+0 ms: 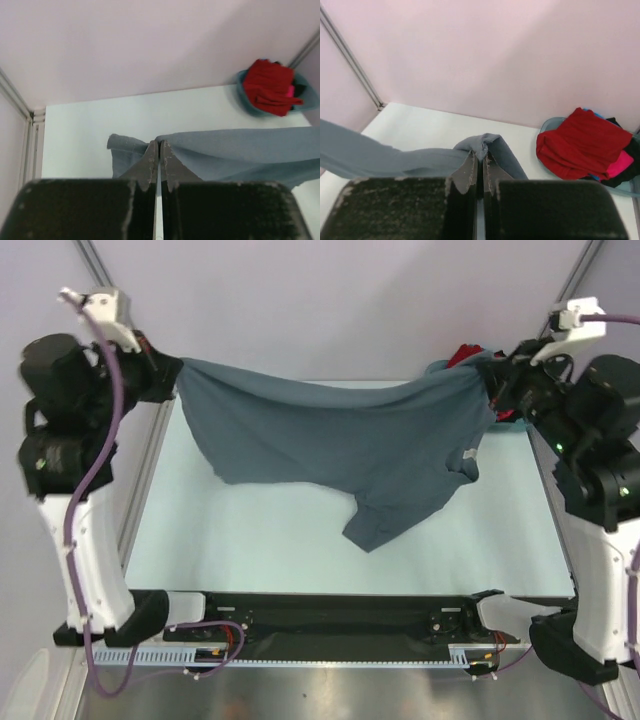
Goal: Fold and stack the t-shirts
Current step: Flatten the tshirt out
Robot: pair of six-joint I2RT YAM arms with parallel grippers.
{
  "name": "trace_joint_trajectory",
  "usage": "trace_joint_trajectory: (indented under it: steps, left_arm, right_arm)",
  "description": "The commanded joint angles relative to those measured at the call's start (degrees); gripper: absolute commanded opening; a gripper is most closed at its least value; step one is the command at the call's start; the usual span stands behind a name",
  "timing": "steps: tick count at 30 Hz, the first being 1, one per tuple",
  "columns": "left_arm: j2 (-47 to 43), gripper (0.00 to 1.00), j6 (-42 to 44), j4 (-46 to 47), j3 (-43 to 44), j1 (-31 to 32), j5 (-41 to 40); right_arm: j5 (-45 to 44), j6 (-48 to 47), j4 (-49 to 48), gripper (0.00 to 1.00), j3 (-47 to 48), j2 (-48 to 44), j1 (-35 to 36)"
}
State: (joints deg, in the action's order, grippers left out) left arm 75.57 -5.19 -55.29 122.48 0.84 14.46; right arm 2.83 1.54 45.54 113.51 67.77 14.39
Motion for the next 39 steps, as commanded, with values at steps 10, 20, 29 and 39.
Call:
trace_joint_trajectory:
  steps: [10,20,29,39]
  left_arm:
    - [-19.0,0.00,-7.4,1.1,3.7,0.1,19.0]
    - [-33.0,0.00,-17.1,11.5,-0.9,0.3,30.4]
    - [-37.2,0.00,-22.9,17.1,5.2,7.7,30.8]
    - [-35.0,0.00,-13.4,7.5,-7.1,13.1,10.3]
  right_arm:
    - [0.1,-0.1,12.6,0.00,14.5,-7.2,0.4]
    - [14.2,1.4,16.2,0.00,20.3,-14.3,-5.5]
    - [21.2,3.3,14.5,0.00,25.8,-19.2,-8.0]
    - [20.7,4.3,7.6,0.00,5.1,-17.1,-8.4]
